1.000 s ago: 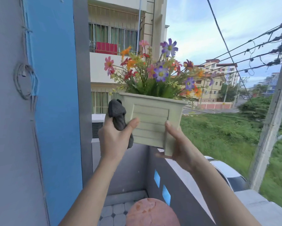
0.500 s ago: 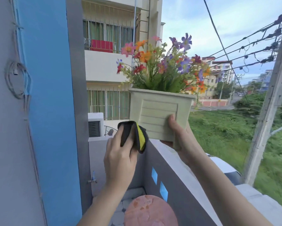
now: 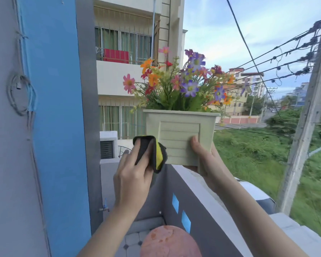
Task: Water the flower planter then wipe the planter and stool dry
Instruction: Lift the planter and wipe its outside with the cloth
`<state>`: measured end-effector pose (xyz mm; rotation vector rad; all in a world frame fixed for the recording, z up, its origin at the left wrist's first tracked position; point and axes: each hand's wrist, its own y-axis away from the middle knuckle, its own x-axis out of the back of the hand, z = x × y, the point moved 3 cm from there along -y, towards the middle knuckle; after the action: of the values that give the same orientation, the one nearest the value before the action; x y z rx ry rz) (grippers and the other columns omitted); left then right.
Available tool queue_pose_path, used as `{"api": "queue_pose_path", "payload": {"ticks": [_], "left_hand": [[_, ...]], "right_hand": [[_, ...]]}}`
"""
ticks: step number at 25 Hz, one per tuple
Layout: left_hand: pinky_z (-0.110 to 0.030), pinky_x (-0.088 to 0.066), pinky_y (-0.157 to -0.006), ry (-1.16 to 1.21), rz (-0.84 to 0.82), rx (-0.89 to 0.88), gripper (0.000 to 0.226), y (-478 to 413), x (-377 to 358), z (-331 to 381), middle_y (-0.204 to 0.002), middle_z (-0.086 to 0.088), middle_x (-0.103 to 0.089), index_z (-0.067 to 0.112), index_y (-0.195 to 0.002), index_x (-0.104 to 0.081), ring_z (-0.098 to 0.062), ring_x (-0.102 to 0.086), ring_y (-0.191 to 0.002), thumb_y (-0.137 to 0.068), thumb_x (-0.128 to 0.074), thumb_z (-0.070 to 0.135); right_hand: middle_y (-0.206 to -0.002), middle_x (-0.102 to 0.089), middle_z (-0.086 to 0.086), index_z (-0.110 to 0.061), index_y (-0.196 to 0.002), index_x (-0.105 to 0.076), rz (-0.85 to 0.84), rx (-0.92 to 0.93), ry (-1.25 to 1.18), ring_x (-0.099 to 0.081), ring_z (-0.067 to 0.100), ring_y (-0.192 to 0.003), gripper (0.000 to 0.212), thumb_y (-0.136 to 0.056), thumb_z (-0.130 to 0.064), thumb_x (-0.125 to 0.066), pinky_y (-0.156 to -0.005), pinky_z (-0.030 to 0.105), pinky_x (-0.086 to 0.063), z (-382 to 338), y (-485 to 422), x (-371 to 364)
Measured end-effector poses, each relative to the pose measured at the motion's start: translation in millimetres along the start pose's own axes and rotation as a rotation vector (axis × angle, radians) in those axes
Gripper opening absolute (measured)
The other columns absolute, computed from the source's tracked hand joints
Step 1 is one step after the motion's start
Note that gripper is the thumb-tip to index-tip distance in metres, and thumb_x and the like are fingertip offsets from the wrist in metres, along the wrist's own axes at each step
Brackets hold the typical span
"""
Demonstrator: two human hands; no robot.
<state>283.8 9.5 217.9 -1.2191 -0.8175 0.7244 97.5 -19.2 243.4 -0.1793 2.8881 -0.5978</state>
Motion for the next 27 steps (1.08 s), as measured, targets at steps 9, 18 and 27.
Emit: {"api": "queue_pose_path", "payload": {"ticks": [9, 18, 27], "left_hand": [[-0.012, -0.033, -0.048, 0.721, -0.253, 0.771, 0.045, -1.2, 2.3, 0.2, -0.053, 0.007, -0.046, 0.011, -0.059, -0.045, 0.001, -0.041, -0.049, -0.081, -0.037, 0.050], [-0.033, -0.042, -0.070, 0.834, -0.245, 0.863, 0.050, -15.7, -27.0, 1.6, -0.076, -0.013, -0.061, 0.006, -0.074, -0.059, -0.020, -0.056, -0.073, -0.094, -0.042, 0.048], [-0.026, -0.050, -0.064, 0.894, -0.447, 1.015, 0.047, 32.6, -42.2, 33.9, -0.074, -0.007, -0.067, 0.002, -0.091, -0.065, -0.017, -0.063, -0.066, -0.096, -0.041, 0.043]], "right_hand": [[-0.111, -0.075, -0.004, -0.022, -0.117, -0.065, -0.101, -0.083, -0.103, -0.070, 0.016, -0.098, 0.100, -0.032, -0.071, -0.085, -0.095, 0.047, -0.049, -0.7, -2.0, 6.4], [-0.110, -0.075, 0.000, -0.018, -0.115, -0.068, -0.118, -0.092, -0.163, -0.073, 0.015, -0.097, 0.096, -0.033, -0.064, -0.090, -0.075, 0.035, -0.063, -5.4, 12.0, 18.3], [-0.133, -0.064, 0.006, -0.016, -0.141, -0.046, 0.064, -0.025, -0.114, -0.065, 0.022, -0.117, 0.111, -0.048, -0.062, -0.087, -0.076, 0.038, -0.060, 7.6, 14.9, 64.3]]}}
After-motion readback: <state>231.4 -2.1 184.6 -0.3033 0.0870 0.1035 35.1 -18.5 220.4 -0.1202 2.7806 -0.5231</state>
